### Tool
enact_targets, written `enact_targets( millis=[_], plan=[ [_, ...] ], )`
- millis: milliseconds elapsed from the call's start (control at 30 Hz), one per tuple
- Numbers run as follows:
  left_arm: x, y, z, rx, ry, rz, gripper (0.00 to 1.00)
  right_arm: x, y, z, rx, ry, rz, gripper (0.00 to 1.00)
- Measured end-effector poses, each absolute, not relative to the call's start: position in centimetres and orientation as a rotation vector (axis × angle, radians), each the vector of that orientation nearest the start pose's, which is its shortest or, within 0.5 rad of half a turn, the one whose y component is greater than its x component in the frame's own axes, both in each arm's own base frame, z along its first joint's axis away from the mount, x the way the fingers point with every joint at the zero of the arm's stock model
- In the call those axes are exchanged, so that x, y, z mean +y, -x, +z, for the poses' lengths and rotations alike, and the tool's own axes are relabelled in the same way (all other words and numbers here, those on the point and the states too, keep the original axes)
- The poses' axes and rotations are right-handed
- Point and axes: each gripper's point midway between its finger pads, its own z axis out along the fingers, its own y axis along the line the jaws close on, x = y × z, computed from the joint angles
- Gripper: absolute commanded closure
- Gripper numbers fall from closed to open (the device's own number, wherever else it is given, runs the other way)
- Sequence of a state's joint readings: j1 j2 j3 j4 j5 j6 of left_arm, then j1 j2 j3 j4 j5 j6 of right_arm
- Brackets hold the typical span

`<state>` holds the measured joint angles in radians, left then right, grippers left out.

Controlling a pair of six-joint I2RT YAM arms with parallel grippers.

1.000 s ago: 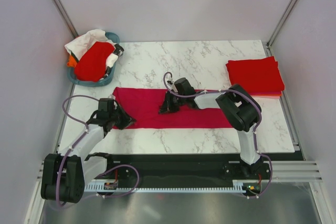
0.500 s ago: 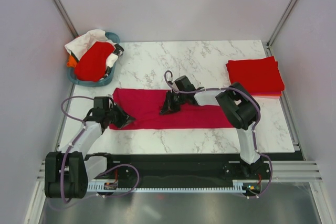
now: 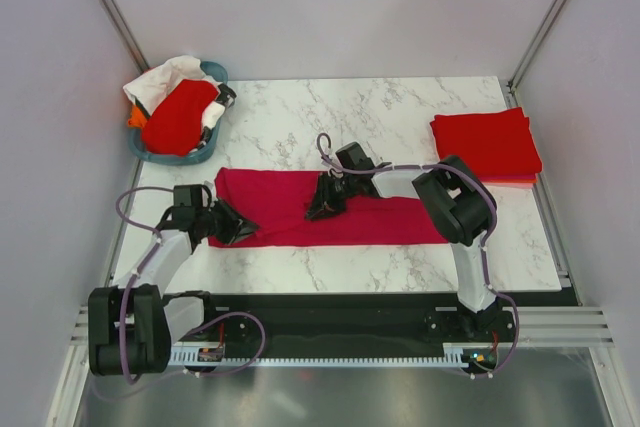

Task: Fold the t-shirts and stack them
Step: Fold the tshirt

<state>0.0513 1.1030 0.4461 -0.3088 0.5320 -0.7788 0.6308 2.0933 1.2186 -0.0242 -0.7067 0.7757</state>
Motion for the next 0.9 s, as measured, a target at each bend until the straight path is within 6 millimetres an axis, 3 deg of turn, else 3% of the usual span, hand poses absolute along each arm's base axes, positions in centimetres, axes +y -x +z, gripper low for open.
enact_targets(
  millis=[67, 100, 300, 567, 667, 767, 900],
  plan=[
    [-10.3, -23.2, 5.8, 2.470, 0.844, -0.956, 0.77, 37.5, -28.1, 2.7, 2.762, 0.153, 1.397, 0.68],
    [-10.3, -23.3, 5.9, 2.466, 0.842, -0.956, 0.73, 37.5, -28.1, 2.7, 2.765, 0.153, 1.399, 0.60],
    [-10.2, -23.1, 7.1, 2.417, 0.811, -0.961, 0.59, 37.5, -27.8, 2.8, 2.772, 0.155, 1.411, 0.59],
    [-9.4, -22.6, 9.4, 2.372, 0.806, -0.891, 0.59, 36.5, -28.0, 3.4, 2.763, 0.150, 1.348, 0.63],
    [-8.7, -22.9, 11.9, 2.296, 0.772, -0.851, 0.63, 35.5, -28.4, 4.6, 2.734, 0.152, 1.297, 0.66],
    [-8.4, -23.4, 14.0, 2.238, 0.744, -0.834, 0.77, 34.7, -29.4, 6.5, 2.671, 0.170, 1.222, 0.70],
    [-8.0, -24.2, 14.3, 2.240, 0.756, -0.806, 0.93, 33.6, -30.6, 8.1, 2.597, 0.185, 1.112, 0.72]
  ],
)
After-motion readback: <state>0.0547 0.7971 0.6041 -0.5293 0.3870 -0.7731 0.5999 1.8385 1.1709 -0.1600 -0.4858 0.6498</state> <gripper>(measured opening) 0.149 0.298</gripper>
